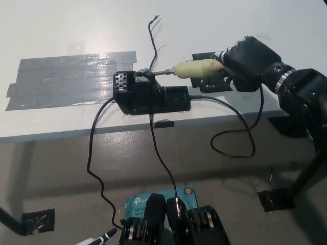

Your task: The robot uses its right hand to grab and lift the soldering gun kept on the middle of the table and puts it in its base

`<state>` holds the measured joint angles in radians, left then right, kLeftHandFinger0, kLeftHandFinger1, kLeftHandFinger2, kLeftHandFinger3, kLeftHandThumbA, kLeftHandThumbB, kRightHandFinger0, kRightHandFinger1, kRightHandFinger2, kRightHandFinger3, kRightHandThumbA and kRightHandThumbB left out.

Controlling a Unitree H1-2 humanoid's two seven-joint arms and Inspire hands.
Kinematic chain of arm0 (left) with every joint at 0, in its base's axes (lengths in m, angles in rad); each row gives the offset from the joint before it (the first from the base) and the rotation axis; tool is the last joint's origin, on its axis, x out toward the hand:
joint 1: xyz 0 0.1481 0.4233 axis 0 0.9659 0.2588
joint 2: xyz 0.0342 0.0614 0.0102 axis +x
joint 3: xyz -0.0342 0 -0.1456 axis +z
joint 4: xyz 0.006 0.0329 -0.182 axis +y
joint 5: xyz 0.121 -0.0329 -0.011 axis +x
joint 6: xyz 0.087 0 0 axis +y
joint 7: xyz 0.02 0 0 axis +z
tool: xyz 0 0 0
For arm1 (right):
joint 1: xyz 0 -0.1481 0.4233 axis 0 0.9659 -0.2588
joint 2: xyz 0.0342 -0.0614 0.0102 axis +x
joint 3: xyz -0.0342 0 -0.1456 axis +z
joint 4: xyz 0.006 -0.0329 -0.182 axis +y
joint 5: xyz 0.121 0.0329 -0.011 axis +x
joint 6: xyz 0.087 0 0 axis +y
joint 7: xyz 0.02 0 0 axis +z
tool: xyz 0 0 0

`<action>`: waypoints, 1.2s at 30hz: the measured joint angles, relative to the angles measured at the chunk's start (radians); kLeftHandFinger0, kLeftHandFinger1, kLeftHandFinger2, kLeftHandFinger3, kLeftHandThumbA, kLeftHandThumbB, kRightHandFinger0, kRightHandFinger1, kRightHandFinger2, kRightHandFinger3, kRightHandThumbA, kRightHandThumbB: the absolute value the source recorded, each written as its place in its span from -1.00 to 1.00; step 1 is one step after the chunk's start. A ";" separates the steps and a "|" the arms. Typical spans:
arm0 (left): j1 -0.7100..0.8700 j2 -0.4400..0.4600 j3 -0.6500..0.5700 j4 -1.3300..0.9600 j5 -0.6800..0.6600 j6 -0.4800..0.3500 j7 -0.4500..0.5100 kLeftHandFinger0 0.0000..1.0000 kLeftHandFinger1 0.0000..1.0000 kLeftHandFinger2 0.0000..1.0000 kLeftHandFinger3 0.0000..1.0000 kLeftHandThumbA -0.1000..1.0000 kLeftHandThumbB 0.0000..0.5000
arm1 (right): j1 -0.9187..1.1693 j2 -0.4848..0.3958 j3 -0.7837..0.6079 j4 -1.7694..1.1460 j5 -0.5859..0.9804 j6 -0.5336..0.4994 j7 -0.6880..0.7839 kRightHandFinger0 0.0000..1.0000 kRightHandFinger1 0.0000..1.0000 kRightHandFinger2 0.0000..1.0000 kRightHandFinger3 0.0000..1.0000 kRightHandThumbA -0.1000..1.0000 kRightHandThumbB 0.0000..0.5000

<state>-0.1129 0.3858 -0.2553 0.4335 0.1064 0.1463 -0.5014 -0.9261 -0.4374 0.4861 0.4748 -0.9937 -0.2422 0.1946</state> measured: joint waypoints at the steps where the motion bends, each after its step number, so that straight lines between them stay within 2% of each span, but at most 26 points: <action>1: 0.000 0.000 0.000 -0.001 0.000 0.001 0.000 -1.00 -1.00 -0.67 -0.49 1.00 1.00 | 0.000 0.000 0.000 -0.003 0.000 0.002 0.002 -1.00 -0.74 -0.03 -0.60 -0.98 -1.00; 5: -0.001 0.000 -0.001 -0.007 0.000 0.005 0.000 -1.00 -1.00 -0.69 -0.48 1.00 1.00 | 0.001 0.000 0.001 -0.004 -0.001 0.015 0.003 -1.00 -0.80 -0.05 -0.63 -0.94 -1.00; 6: -0.001 0.000 -0.001 -0.007 0.000 0.006 0.000 -1.00 -1.00 -0.69 -0.48 1.00 1.00 | 0.001 0.001 0.003 -0.001 -0.001 0.016 0.003 -1.00 -0.79 -0.03 -0.51 -0.92 -0.84; 8: -0.001 0.000 -0.001 -0.007 0.000 0.008 0.000 -1.00 -1.00 -0.70 -0.48 1.00 1.00 | 0.001 0.003 0.005 0.008 -0.002 0.020 0.003 -1.00 -0.79 -0.04 -0.50 -0.92 -0.85; 9: -0.001 0.000 -0.001 -0.007 0.000 0.009 0.000 -1.00 -1.00 -0.68 -0.51 1.00 1.00 | 0.000 0.005 0.006 0.011 -0.001 0.023 0.003 -1.00 -0.81 -0.08 -0.20 -0.99 -0.74; 10: -0.001 0.000 -0.001 -0.008 0.000 0.011 0.000 -1.00 -0.98 -0.64 -0.51 1.00 1.00 | -0.001 0.007 0.007 0.016 -0.001 0.024 0.002 -1.00 -0.91 -0.22 -0.17 -1.00 -0.73; 11: -0.001 0.000 -0.001 -0.007 0.000 0.013 0.000 -1.00 -0.98 -0.63 -0.51 1.00 1.00 | -0.005 0.010 0.008 0.025 -0.001 0.024 0.000 -1.00 -1.00 -0.30 -0.17 -1.00 -0.74; 12: -0.002 -0.001 -0.001 -0.008 0.000 0.015 0.000 -1.00 -0.97 -0.65 -0.52 1.00 1.00 | -0.009 0.014 0.010 0.035 -0.001 0.024 -0.003 -1.00 -1.00 -0.32 -0.36 -1.00 -0.77; 15: -0.004 -0.001 -0.002 -0.008 0.000 0.017 0.000 -1.00 -1.00 -0.69 -0.54 1.00 1.00 | -0.021 0.024 0.019 0.069 -0.001 0.021 -0.016 -1.00 -0.87 -0.05 -0.56 -0.99 -0.70; 17: -0.004 -0.001 -0.003 -0.008 0.000 0.018 0.000 -1.00 -1.00 -0.67 -0.55 1.00 1.00 | -0.026 0.026 0.026 0.085 -0.001 0.020 -0.027 -1.00 -0.82 0.03 -0.59 -1.00 -0.73; 18: -0.004 -0.001 -0.003 -0.008 0.000 0.017 0.000 -1.00 -1.00 -0.68 -0.58 1.00 1.00 | -0.029 0.027 0.030 0.093 -0.001 0.020 -0.032 -1.00 -0.81 0.06 -0.63 -1.00 -0.73; 19: -0.005 -0.001 -0.003 -0.008 0.000 0.017 0.000 -1.00 -1.00 -0.68 -0.58 1.00 1.00 | -0.030 0.028 0.033 0.098 -0.001 0.019 -0.037 -1.00 -0.78 0.08 -0.69 -1.00 -0.83; 21: -0.007 -0.002 -0.003 -0.007 0.000 0.017 0.000 -1.00 -1.00 -0.67 -0.57 1.00 1.00 | -0.030 0.031 0.039 0.109 -0.001 0.013 -0.054 -1.00 -0.78 0.04 -0.82 -1.00 -0.90; 23: -0.010 -0.002 -0.004 -0.006 0.000 0.017 -0.001 -1.00 -1.00 -0.69 -0.56 1.00 1.00 | -0.030 0.036 0.045 0.126 -0.001 0.004 -0.072 -1.00 -0.73 0.10 -0.79 -1.00 -1.00; 25: -0.013 -0.002 -0.004 -0.006 0.000 0.016 -0.001 -1.00 -0.99 -0.71 -0.54 1.00 1.00 | -0.031 0.043 0.052 0.140 -0.002 -0.007 -0.090 -1.00 -0.62 0.19 -0.77 -1.00 -1.00; 26: -0.013 -0.002 -0.004 -0.007 0.000 0.017 -0.001 -1.00 -0.99 -0.69 -0.53 1.00 1.00 | -0.033 0.046 0.055 0.147 -0.002 -0.010 -0.097 -1.00 -0.62 0.19 -0.67 -1.00 -1.00; 27: -0.014 -0.002 -0.004 -0.007 -0.001 0.017 -0.001 -1.00 -1.00 -0.69 -0.53 1.00 1.00 | -0.035 0.051 0.059 0.155 -0.003 -0.013 -0.104 -1.00 -0.62 0.18 -0.66 -1.00 -1.00; 28: -0.015 -0.002 -0.004 -0.006 -0.001 0.017 -0.001 -1.00 -1.00 -0.70 -0.50 1.00 1.00 | -0.040 0.056 0.062 0.167 -0.003 -0.016 -0.111 -1.00 -0.61 0.19 -0.55 -1.00 -1.00; 29: -0.016 -0.002 -0.004 -0.006 -0.001 0.017 -0.001 -1.00 -1.00 -0.70 -0.50 1.00 1.00 | -0.044 0.059 0.065 0.174 -0.003 -0.017 -0.114 -1.00 -0.62 0.18 -0.55 -1.00 -1.00; 30: -0.017 -0.003 -0.004 -0.006 -0.001 0.017 -0.001 -1.00 -1.00 -0.72 -0.52 1.00 1.00 | -0.048 0.062 0.067 0.178 -0.003 -0.019 -0.116 -1.00 -0.63 0.15 -0.32 -1.00 -1.00; 31: -0.019 -0.003 -0.004 -0.006 -0.001 0.017 -0.001 -1.00 -1.00 -0.71 -0.51 1.00 1.00 | -0.052 0.064 0.071 0.182 -0.004 -0.020 -0.117 -1.00 -0.61 0.15 -0.27 -1.00 -1.00; 33: -0.022 -0.003 -0.004 -0.005 -0.001 0.017 0.000 -1.00 -1.00 -0.69 -0.50 1.00 1.00 | -0.060 0.066 0.086 0.188 -0.009 -0.021 -0.119 -1.00 -0.59 0.15 -0.44 -1.00 -1.00; 36: -0.024 -0.003 -0.005 -0.005 -0.001 0.017 0.000 -1.00 -0.99 -0.69 -0.49 1.00 1.00 | -0.067 0.065 0.105 0.190 -0.022 -0.021 -0.123 -1.00 -0.61 0.12 -0.51 -0.94 -1.00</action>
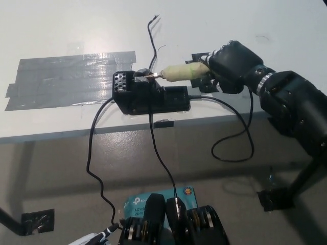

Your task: The robot uses its right hand to grab and lift the soldering gun kept on the middle of the table and puts it in its base

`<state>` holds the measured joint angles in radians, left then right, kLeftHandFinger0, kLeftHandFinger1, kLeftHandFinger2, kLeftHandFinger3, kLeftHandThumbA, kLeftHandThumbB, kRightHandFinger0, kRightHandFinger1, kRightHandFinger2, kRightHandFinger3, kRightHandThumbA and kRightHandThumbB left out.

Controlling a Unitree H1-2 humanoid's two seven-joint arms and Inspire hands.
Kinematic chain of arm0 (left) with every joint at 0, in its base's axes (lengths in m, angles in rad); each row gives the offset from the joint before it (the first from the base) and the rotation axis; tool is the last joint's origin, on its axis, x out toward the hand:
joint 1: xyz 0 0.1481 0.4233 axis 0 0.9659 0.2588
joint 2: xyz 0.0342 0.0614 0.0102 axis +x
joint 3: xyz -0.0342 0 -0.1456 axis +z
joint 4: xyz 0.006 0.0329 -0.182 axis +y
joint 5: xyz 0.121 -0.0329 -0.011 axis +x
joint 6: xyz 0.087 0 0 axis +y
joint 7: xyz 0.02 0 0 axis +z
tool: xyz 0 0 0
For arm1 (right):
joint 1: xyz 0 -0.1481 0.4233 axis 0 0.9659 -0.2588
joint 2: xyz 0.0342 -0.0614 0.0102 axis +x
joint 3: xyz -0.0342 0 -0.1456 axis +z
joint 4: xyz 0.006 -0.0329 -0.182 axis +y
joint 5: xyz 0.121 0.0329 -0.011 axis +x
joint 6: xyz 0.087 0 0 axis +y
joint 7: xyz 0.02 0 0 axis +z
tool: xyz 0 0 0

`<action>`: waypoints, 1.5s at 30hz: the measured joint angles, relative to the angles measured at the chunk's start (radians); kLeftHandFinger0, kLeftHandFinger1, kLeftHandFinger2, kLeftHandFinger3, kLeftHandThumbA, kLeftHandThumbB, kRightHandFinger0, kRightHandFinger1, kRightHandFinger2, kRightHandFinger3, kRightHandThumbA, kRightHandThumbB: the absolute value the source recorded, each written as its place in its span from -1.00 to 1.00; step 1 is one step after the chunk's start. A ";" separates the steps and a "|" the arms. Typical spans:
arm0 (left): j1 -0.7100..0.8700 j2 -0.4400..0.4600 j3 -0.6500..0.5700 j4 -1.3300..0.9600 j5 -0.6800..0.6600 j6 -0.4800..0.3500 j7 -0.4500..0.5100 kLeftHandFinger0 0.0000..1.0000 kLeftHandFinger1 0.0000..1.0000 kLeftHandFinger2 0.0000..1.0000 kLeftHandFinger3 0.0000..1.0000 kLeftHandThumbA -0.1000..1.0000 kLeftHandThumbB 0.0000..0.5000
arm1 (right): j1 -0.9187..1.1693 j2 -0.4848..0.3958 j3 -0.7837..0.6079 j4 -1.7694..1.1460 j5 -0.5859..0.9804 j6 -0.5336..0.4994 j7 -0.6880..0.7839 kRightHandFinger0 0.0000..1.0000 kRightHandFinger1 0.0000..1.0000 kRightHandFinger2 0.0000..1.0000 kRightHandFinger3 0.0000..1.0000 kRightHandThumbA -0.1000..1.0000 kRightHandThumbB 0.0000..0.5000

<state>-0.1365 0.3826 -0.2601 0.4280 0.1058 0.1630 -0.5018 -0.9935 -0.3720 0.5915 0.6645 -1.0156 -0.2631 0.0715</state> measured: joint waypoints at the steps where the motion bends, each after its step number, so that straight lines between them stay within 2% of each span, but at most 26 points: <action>1: 0.000 0.000 0.000 0.000 0.000 0.000 0.000 -1.00 -0.98 -0.70 -0.49 1.00 1.00 | -0.001 0.000 0.002 0.001 -0.002 0.000 -0.002 -1.00 -0.63 0.09 -0.47 -0.92 -1.00; 2: 0.000 0.000 -0.001 0.000 0.000 0.000 0.000 -1.00 -0.97 -0.70 -0.48 1.00 1.00 | -0.002 0.000 0.005 0.001 -0.004 0.000 -0.006 -1.00 -0.63 0.07 -0.46 -0.91 -1.00; 3: 0.000 0.000 -0.001 0.000 0.000 0.000 0.000 -1.00 -0.98 -0.70 -0.48 1.00 1.00 | -0.006 0.000 0.012 0.002 -0.009 -0.001 -0.013 -1.00 -0.64 0.04 -0.54 -0.97 -1.00; 4: 0.000 0.000 -0.001 0.000 0.000 0.000 0.000 -1.00 -0.96 -0.68 -0.50 1.00 1.00 | -0.009 -0.001 0.019 0.003 -0.015 -0.003 -0.020 -1.00 -0.67 -0.01 -0.53 -0.94 -0.90; 6: 0.000 0.000 -0.001 0.000 0.000 0.000 0.000 -1.00 -0.96 -0.68 -0.50 1.00 1.00 | -0.023 -0.003 0.037 0.017 -0.026 -0.012 -0.052 -1.00 -0.72 -0.06 -0.72 -1.00 -1.00; 8: -0.001 0.000 -0.001 0.000 0.000 0.000 0.000 -1.00 -1.00 -0.70 -0.52 1.00 1.00 | -0.030 -0.002 0.034 0.029 -0.021 -0.017 -0.058 -1.00 -0.64 0.05 -0.48 -0.98 -1.00; 10: -0.001 -0.001 -0.001 0.000 0.000 0.000 0.000 -1.00 -1.00 -0.72 -0.53 1.00 1.00 | -0.034 -0.001 0.034 0.032 -0.019 -0.021 -0.057 -1.00 -0.81 -0.09 -0.67 -1.00 -1.00; 11: -0.001 -0.001 -0.001 0.000 0.000 0.000 0.000 -1.00 -1.00 -0.73 -0.54 1.00 1.00 | -0.036 -0.001 0.035 0.032 -0.020 -0.023 -0.059 -1.00 -0.82 -0.09 -0.68 -1.00 -1.00; 12: -0.001 -0.001 -0.001 0.000 0.000 0.000 0.000 -1.00 -1.00 -0.70 -0.51 1.00 1.00 | -0.039 -0.001 0.037 0.034 -0.022 -0.026 -0.064 -1.00 -0.90 -0.15 -0.92 -1.00 -0.96; 13: -0.001 -0.001 -0.002 0.000 0.000 0.000 0.000 -1.00 -1.00 -0.69 -0.51 1.00 1.00 | -0.042 -0.002 0.041 0.036 -0.026 -0.028 -0.073 -1.00 -0.90 -0.11 -0.94 -1.00 -0.98; 18: -0.003 -0.001 -0.005 0.000 0.002 0.000 0.000 -1.00 -1.00 -0.70 -0.52 1.00 1.00 | -0.061 -0.003 0.074 0.049 -0.057 -0.032 -0.125 -1.00 -0.94 -0.10 -0.83 -0.91 -1.00; 20: -0.004 -0.001 -0.005 0.000 0.002 0.000 0.000 -1.00 -1.00 -0.73 -0.55 1.00 1.00 | -0.069 -0.003 0.089 0.052 -0.067 -0.032 -0.143 -1.00 -0.94 -0.10 -0.94 -0.97 -1.00; 21: -0.004 -0.002 -0.005 0.000 0.002 0.000 0.000 -1.00 -1.00 -0.74 -0.56 1.00 1.00 | -0.073 -0.002 0.094 0.054 -0.069 -0.034 -0.149 -1.00 -0.94 -0.09 -0.91 -0.88 -1.00; 23: -0.006 -0.003 -0.005 0.000 0.003 0.000 0.000 -1.00 -1.00 -0.75 -0.56 1.00 1.00 | -0.076 0.004 0.102 0.055 -0.074 -0.035 -0.157 -1.00 -0.93 -0.08 -0.94 -1.00 -0.97; 25: -0.006 -0.003 -0.005 0.000 0.003 0.000 0.000 -1.00 -1.00 -0.75 -0.57 1.00 1.00 | -0.077 0.004 0.105 0.065 -0.079 -0.035 -0.174 -1.00 -0.79 0.02 -0.75 -1.00 -1.00; 26: -0.006 -0.003 -0.005 0.000 0.003 0.000 0.000 -1.00 -0.99 -0.71 -0.53 1.00 1.00 | -0.076 0.004 0.106 0.068 -0.080 -0.035 -0.179 -1.00 -0.74 0.06 -0.49 -1.00 -0.89; 27: -0.006 -0.003 -0.005 -0.001 0.003 0.000 0.000 -1.00 -1.00 -0.71 -0.51 1.00 1.00 | -0.075 0.004 0.106 0.068 -0.082 -0.035 -0.181 -1.00 -0.73 0.07 -0.40 -1.00 -0.83; 28: -0.006 -0.003 -0.005 -0.002 0.003 0.000 0.000 -1.00 -1.00 -0.71 -0.50 1.00 1.00 | -0.073 0.005 0.106 0.067 -0.082 -0.034 -0.181 -1.00 -0.73 0.07 -0.40 -1.00 -0.83; 29: -0.006 -0.003 -0.005 -0.002 0.003 0.000 0.000 -1.00 -1.00 -0.72 -0.51 1.00 1.00 | -0.071 0.006 0.106 0.064 -0.083 -0.033 -0.181 -1.00 -0.78 0.02 -0.46 -1.00 -0.93; 32: -0.006 -0.004 -0.005 -0.002 0.003 0.000 0.000 -1.00 -0.98 -0.67 -0.49 1.00 1.00 | -0.062 0.010 0.100 0.062 -0.081 -0.033 -0.179 -1.00 -0.73 0.07 -0.49 -1.00 -0.98; 36: -0.006 -0.004 -0.005 -0.004 0.002 0.001 0.000 -1.00 -1.00 -0.71 -0.47 1.00 1.00 | -0.057 0.013 0.098 0.063 -0.077 -0.030 -0.176 -1.00 -0.71 0.06 -0.30 -1.00 -0.97; 39: -0.007 -0.004 -0.005 -0.004 0.002 0.001 0.000 -1.00 -1.00 -0.70 -0.48 1.00 1.00 | -0.057 0.014 0.098 0.062 -0.076 -0.028 -0.173 -1.00 -0.77 0.00 -0.33 -1.00 -0.99; 41: -0.009 -0.004 -0.005 -0.004 0.002 0.001 0.000 -1.00 -1.00 -0.71 -0.50 1.00 1.00 | -0.058 0.016 0.099 0.065 -0.077 -0.026 -0.175 -1.00 -0.80 -0.01 -0.22 -0.91 -1.00; 42: -0.010 -0.004 -0.006 -0.004 0.002 0.001 0.000 -1.00 -1.00 -0.71 -0.49 1.00 1.00 | -0.060 0.018 0.101 0.072 -0.078 -0.026 -0.178 -1.00 -0.79 -0.02 -0.31 -0.95 -1.00; 43: -0.013 -0.004 -0.007 -0.005 0.002 0.002 0.000 -1.00 -1.00 -0.73 -0.50 1.00 1.00 | -0.064 0.022 0.102 0.080 -0.078 -0.027 -0.180 -1.00 -0.78 -0.01 -0.30 -0.96 -1.00; 45: -0.019 -0.004 -0.008 -0.004 0.003 0.003 0.000 -1.00 -0.99 -0.72 -0.48 1.00 1.00 | -0.073 0.026 0.104 0.084 -0.081 -0.026 -0.180 -1.00 -0.78 -0.02 -0.17 -1.00 -0.91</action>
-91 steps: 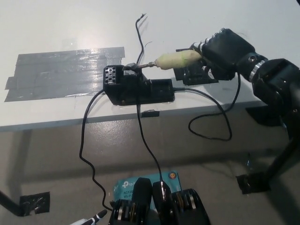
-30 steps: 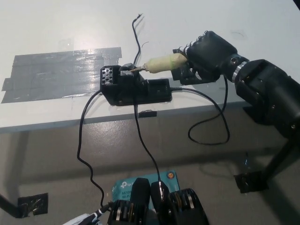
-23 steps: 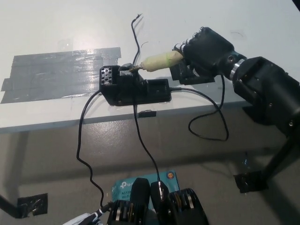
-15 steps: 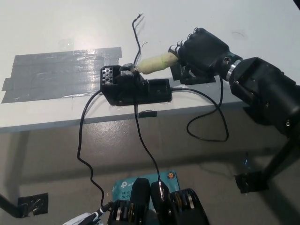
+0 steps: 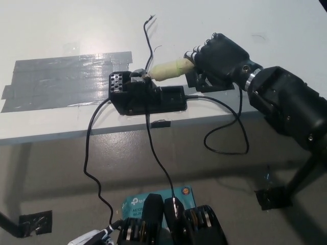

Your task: The robot uses its right hand to grab and lift the soldering gun kept on the middle of the table and puts it in its base

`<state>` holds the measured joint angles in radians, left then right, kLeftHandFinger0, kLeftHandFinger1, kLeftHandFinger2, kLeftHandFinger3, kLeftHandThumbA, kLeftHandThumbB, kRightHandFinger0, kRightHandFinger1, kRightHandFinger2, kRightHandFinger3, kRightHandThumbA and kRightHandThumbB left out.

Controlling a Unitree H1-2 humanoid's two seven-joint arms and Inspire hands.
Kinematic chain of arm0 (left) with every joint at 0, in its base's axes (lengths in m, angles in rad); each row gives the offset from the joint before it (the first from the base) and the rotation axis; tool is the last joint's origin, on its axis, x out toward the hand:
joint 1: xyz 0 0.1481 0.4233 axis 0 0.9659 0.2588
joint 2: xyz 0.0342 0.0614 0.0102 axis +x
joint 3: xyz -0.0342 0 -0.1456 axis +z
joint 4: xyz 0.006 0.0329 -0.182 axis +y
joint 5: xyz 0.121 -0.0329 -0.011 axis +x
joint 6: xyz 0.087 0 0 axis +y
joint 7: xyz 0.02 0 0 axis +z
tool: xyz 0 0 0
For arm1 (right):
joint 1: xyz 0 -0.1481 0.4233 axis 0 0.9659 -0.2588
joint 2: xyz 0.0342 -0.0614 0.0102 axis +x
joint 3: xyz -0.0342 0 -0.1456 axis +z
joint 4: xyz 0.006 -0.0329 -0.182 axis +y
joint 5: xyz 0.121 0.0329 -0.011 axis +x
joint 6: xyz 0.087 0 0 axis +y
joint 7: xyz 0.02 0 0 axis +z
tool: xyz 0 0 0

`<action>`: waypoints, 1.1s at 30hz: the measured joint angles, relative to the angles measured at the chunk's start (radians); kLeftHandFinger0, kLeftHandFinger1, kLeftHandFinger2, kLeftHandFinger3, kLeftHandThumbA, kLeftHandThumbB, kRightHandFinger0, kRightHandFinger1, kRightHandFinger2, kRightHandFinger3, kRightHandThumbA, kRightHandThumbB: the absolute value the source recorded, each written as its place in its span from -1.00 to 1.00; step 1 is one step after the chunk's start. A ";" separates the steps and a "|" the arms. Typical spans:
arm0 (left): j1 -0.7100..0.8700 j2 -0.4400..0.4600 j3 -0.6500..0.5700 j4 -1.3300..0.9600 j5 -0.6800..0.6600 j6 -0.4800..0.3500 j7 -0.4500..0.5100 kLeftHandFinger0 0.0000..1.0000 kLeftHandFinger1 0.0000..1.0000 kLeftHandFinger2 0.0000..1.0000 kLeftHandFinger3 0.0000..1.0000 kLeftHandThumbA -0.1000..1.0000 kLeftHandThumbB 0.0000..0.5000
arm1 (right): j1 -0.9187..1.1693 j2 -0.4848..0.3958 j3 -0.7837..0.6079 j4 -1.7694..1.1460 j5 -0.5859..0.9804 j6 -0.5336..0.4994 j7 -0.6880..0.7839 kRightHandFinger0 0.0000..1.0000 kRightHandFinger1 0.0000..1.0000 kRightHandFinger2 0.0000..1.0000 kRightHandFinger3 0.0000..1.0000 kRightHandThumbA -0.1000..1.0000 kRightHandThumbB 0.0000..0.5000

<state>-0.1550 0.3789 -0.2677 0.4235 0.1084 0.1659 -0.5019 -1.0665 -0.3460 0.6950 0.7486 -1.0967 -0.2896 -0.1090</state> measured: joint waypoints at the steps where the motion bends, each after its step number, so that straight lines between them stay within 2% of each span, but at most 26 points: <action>1: -0.002 0.000 0.000 0.000 0.000 0.000 0.000 -1.00 -0.99 -0.72 -0.48 1.00 1.00 | -0.003 0.001 0.001 0.001 -0.002 0.000 0.000 -1.00 -0.80 -0.04 -0.07 -1.00 -0.73; 2: -0.003 0.000 -0.001 0.000 0.000 0.001 0.000 -1.00 -1.00 -0.72 -0.48 1.00 1.00 | -0.006 0.003 0.001 0.001 -0.005 0.000 -0.001 -1.00 -0.89 -0.14 -0.20 -0.95 -0.60; 3: -0.004 -0.001 -0.002 0.000 0.000 0.001 0.000 -1.00 -1.00 -0.72 -0.49 1.00 1.00 | -0.010 0.003 0.006 0.002 -0.011 0.000 -0.004 -1.00 -0.98 -0.22 -0.36 -0.93 -0.58; 4: -0.004 -0.001 -0.002 0.000 0.000 0.002 0.000 -1.00 -1.00 -0.70 -0.48 1.00 1.00 | -0.013 0.004 0.009 0.002 -0.014 0.000 -0.009 -1.00 -1.00 -0.23 -0.39 -0.75 -0.61; 5: -0.004 -0.001 -0.003 0.000 0.000 0.002 0.000 -1.00 -1.00 -0.68 -0.48 1.00 1.00 | -0.016 0.004 0.011 0.003 -0.016 0.000 -0.011 -1.00 -1.00 -0.22 -0.42 -0.72 -0.56; 6: -0.004 -0.001 -0.003 0.000 0.000 0.003 0.000 -1.00 -1.00 -0.68 -0.49 1.00 1.00 | -0.019 0.006 0.012 0.003 -0.019 0.001 -0.011 -1.00 -1.00 -0.19 -0.35 -0.72 -0.44; 7: -0.004 -0.001 -0.003 0.000 0.000 0.005 0.000 -1.00 -1.00 -0.69 -0.50 1.00 1.00 | -0.024 0.008 0.014 0.004 -0.021 0.002 -0.010 -1.00 -1.00 -0.27 -0.37 -0.82 -0.14; 8: -0.004 -0.001 -0.004 0.000 0.000 0.008 0.000 -1.00 -1.00 -0.70 -0.50 1.00 1.00 | -0.029 0.010 0.017 0.004 -0.025 0.003 -0.011 -1.00 -1.00 -0.42 -0.43 -0.87 -0.02; 10: -0.005 -0.002 -0.004 0.000 0.000 0.013 0.000 -1.00 -1.00 -0.71 -0.51 1.00 1.00 | -0.045 0.017 0.027 0.013 -0.033 0.001 -0.022 -1.00 -1.00 -0.50 -0.53 -0.97 -0.20; 12: -0.005 -0.003 -0.004 0.000 0.000 0.017 0.000 -1.00 -1.00 -0.68 -0.50 1.00 1.00 | -0.060 0.029 0.037 0.036 -0.038 -0.002 -0.037 -1.00 -1.00 -0.48 -0.58 -1.00 -0.24; 14: -0.005 -0.003 -0.004 0.000 0.000 0.019 0.000 -1.00 -1.00 -0.68 -0.47 1.00 1.00 | -0.073 0.031 0.041 0.051 -0.044 -0.004 -0.046 -1.00 -1.00 -0.44 -0.71 -1.00 -0.50; 15: -0.005 -0.003 -0.004 0.000 0.000 0.019 0.000 -1.00 -1.00 -0.68 -0.48 1.00 1.00 | -0.077 0.032 0.042 0.056 -0.046 -0.006 -0.047 -1.00 -0.99 -0.33 -0.73 -0.87 -0.37; 17: -0.005 -0.003 -0.005 0.000 0.000 0.021 0.000 -1.00 -1.00 -0.68 -0.49 1.00 1.00 | -0.079 0.034 0.044 0.058 -0.052 -0.006 -0.049 -1.00 -1.00 -0.28 -0.80 -0.74 -0.29; 18: -0.005 -0.003 -0.006 0.000 0.000 0.022 0.000 -1.00 -1.00 -0.69 -0.49 1.00 1.00 | -0.079 0.034 0.045 0.056 -0.054 -0.006 -0.049 -1.00 -1.00 -0.28 -0.78 -0.74 -0.51; 19: -0.005 -0.003 -0.007 0.000 0.000 0.022 0.000 -1.00 -1.00 -0.69 -0.49 1.00 1.00 | -0.079 0.034 0.045 0.055 -0.054 -0.006 -0.049 -1.00 -1.00 -0.27 -0.72 -0.72 -0.62; 21: -0.005 -0.003 -0.007 0.000 0.000 0.023 0.000 -1.00 -1.00 -0.70 -0.50 1.00 1.00 | -0.077 0.035 0.044 0.051 -0.053 -0.006 -0.048 -1.00 -1.00 -0.29 -0.78 -0.83 -0.66; 22: -0.005 -0.003 -0.007 0.000 0.000 0.023 0.000 -1.00 -1.00 -0.69 -0.50 1.00 1.00 | -0.076 0.035 0.044 0.050 -0.053 -0.006 -0.048 -1.00 -1.00 -0.28 -0.72 -0.86 -0.63; 23: -0.005 -0.003 -0.007 0.000 0.000 0.023 0.000 -1.00 -1.00 -0.69 -0.49 1.00 1.00 | -0.076 0.035 0.044 0.048 -0.053 -0.006 -0.047 -1.00 -0.99 -0.29 -0.85 -0.99 -0.75; 24: -0.005 -0.003 -0.007 0.000 0.000 0.023 0.000 -1.00 -1.00 -0.71 -0.49 1.00 1.00 | -0.072 0.035 0.041 0.041 -0.052 -0.006 -0.044 -1.00 -0.96 -0.25 -0.58 -1.00 -0.97; 27: -0.006 -0.003 -0.008 0.000 0.000 0.023 0.000 -1.00 -1.00 -0.72 -0.54 1.00 1.00 | -0.059 0.036 0.035 0.022 -0.050 -0.003 -0.035 -1.00 -1.00 -0.29 -0.63 -1.00 -0.99; 28: -0.006 -0.003 -0.008 0.000 0.000 0.024 0.000 -1.00 -1.00 -0.72 -0.54 1.00 1.00 | -0.052 0.037 0.031 0.016 -0.048 -0.001 -0.034 -1.00 -0.99 -0.22 -0.70 -1.00 -0.84; 29: -0.006 -0.003 -0.008 0.000 0.000 0.024 0.000 -1.00 -1.00 -0.72 -0.54 1.00 1.00 | -0.044 0.037 0.027 0.010 -0.048 0.001 -0.033 -1.00 -0.98 -0.21 -0.71 -1.00 -0.83; 30: -0.006 -0.003 -0.008 0.000 0.000 0.024 0.000 -1.00 -1.00 -0.74 -0.50 1.00 1.00 | -0.040 0.037 0.024 0.005 -0.047 0.003 -0.030 -1.00 -0.89 -0.09 0.25 -1.00 -0.63; 31: -0.006 -0.003 -0.008 0.000 0.000 0.024 0.000 -1.00 -1.00 -0.70 -0.48 1.00 1.00 | -0.035 0.038 0.014 0.001 -0.039 0.003 -0.022 -0.79 -0.58 0.27 0.88 -1.00 -0.71; 32: -0.006 -0.003 -0.009 0.000 0.000 0.024 0.000 -1.00 -1.00 -0.69 -0.48 1.00 1.00 | -0.032 0.040 0.007 -0.002 -0.032 0.004 -0.013 -0.21 0.08 0.89 1.00 -0.83 -0.55; 33: -0.006 -0.003 -0.010 0.000 0.000 0.024 0.000 -1.00 -1.00 -0.68 -0.49 1.00 1.00 | -0.029 0.043 -0.002 -0.004 -0.022 0.005 0.003 0.45 0.67 1.00 1.00 -0.55 0.07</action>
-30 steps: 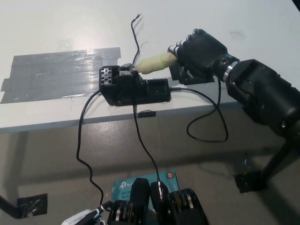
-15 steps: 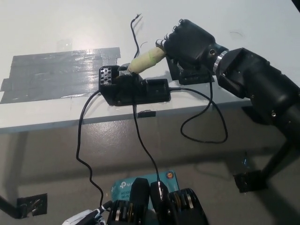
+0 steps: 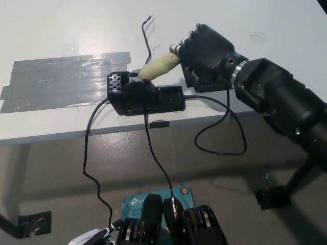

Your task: The robot uses its right hand to grab and lift the soldering gun kept on the middle of the table and puts it in its base

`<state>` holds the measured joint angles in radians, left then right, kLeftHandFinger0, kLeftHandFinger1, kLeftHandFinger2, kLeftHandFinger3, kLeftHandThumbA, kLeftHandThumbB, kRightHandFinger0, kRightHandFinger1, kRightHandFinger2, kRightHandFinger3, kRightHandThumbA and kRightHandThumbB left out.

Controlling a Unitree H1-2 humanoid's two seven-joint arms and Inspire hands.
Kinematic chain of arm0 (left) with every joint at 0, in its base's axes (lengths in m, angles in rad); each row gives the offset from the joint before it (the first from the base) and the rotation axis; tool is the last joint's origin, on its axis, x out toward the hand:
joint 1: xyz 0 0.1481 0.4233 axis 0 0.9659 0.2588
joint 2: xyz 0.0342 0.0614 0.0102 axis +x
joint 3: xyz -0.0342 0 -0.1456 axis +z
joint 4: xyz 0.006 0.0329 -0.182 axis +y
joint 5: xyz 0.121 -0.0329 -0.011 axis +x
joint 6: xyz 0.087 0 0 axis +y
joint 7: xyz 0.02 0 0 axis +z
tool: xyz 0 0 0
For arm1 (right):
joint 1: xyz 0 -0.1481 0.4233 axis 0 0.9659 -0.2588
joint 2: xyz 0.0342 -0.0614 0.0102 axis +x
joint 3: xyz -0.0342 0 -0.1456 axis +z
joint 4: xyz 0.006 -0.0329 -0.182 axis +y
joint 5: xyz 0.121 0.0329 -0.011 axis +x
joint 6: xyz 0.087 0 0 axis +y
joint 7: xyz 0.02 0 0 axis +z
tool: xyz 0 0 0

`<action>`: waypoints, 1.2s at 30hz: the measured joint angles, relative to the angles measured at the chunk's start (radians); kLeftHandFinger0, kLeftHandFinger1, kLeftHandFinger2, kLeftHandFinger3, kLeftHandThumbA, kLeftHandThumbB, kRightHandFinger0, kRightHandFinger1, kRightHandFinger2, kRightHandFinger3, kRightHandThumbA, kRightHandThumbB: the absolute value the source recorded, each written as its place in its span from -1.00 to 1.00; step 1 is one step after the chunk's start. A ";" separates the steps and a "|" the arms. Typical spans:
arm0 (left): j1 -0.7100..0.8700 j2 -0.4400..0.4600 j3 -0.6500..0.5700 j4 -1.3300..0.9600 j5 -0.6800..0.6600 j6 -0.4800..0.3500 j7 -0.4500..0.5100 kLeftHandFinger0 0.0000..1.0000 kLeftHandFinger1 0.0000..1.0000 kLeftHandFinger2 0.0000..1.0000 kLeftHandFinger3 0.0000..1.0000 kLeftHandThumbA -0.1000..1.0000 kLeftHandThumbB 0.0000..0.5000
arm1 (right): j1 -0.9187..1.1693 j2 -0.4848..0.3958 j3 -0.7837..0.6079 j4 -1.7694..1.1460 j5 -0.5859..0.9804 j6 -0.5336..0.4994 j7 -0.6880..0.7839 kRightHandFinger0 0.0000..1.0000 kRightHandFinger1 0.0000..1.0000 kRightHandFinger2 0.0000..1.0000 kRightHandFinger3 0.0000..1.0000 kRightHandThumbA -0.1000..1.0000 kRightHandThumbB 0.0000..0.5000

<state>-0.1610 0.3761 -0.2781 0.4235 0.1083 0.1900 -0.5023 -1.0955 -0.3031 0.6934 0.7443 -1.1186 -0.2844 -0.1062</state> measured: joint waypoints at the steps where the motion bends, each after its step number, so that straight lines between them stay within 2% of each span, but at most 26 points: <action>1: 0.000 0.000 0.000 0.000 0.000 0.000 0.000 -1.00 -1.00 -0.68 -0.50 1.00 1.00 | 0.002 0.000 -0.004 -0.006 0.006 0.002 0.018 1.00 1.00 1.00 1.00 -0.23 0.26; 2: 0.000 0.000 0.000 0.000 0.000 0.000 0.000 -1.00 -1.00 -0.68 -0.50 1.00 1.00 | 0.005 -0.002 -0.005 -0.026 0.007 0.010 0.040 1.00 1.00 1.00 1.00 0.07 0.80; 3: 0.000 0.000 0.000 0.000 0.000 0.000 0.000 -1.00 -1.00 -0.68 -0.49 1.00 1.00 | 0.010 -0.004 -0.004 -0.048 0.006 0.020 0.061 1.00 1.00 1.00 1.00 0.09 0.95; 4: 0.000 0.000 0.000 0.000 0.000 0.000 0.000 -1.00 -1.00 -0.68 -0.49 1.00 1.00 | 0.014 -0.005 -0.003 -0.070 0.002 0.034 0.084 1.00 1.00 1.00 1.00 0.37 1.00; 7: 0.001 0.000 0.000 0.001 0.000 -0.001 0.000 -1.00 -1.00 -0.71 -0.49 1.00 1.00 | 0.023 -0.004 0.021 -0.140 -0.031 0.078 0.152 1.00 1.00 1.00 1.00 0.49 1.00; 16: 0.002 0.000 0.000 0.014 0.000 -0.003 0.000 -1.00 -1.00 -0.73 -0.51 1.00 1.00 | 0.026 0.029 0.023 -0.255 -0.076 0.176 0.298 1.00 1.00 1.00 1.00 0.43 1.00; 21: 0.009 0.003 0.000 0.014 0.000 -0.003 0.000 -1.00 -1.00 -0.75 -0.57 1.00 1.00 | 0.028 0.026 0.018 -0.314 -0.097 0.205 0.329 1.00 1.00 1.00 1.00 0.53 1.00; 23: 0.012 0.005 0.000 0.014 0.000 -0.004 0.000 -1.00 -1.00 -0.74 -0.60 1.00 1.00 | 0.029 0.021 0.016 -0.361 -0.111 0.212 0.347 1.00 1.00 1.00 1.00 0.41 1.00; 26: 0.012 0.005 0.001 0.016 0.000 -0.004 0.000 -1.00 -1.00 -0.71 -0.61 1.00 1.00 | 0.050 -0.004 -0.010 -0.484 -0.111 0.213 0.384 1.00 1.00 1.00 1.00 0.40 1.00; 28: 0.012 0.005 0.002 0.020 0.000 -0.004 0.001 -1.00 -1.00 -0.76 -0.62 1.00 1.00 | 0.068 -0.024 -0.027 -0.564 -0.111 0.213 0.410 1.00 1.00 1.00 1.00 0.45 1.00; 30: 0.012 0.005 0.003 0.028 0.000 -0.004 0.001 -1.00 -1.00 -0.74 -0.58 1.00 1.00 | 0.097 -0.049 -0.047 -0.654 -0.111 0.214 0.445 1.00 1.00 1.00 1.00 0.60 1.00; 36: 0.017 0.005 0.002 0.033 0.000 -0.004 0.001 -1.00 -1.00 -0.77 -0.56 1.00 1.00 | 0.253 -0.125 -0.096 -0.901 -0.102 0.219 0.522 1.00 1.00 1.00 1.00 0.55 0.99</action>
<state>-0.1438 0.3807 -0.2756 0.4560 0.1084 0.1861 -0.5011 -0.8425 -0.4278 0.5974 -0.1563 -1.2202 -0.0655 0.4154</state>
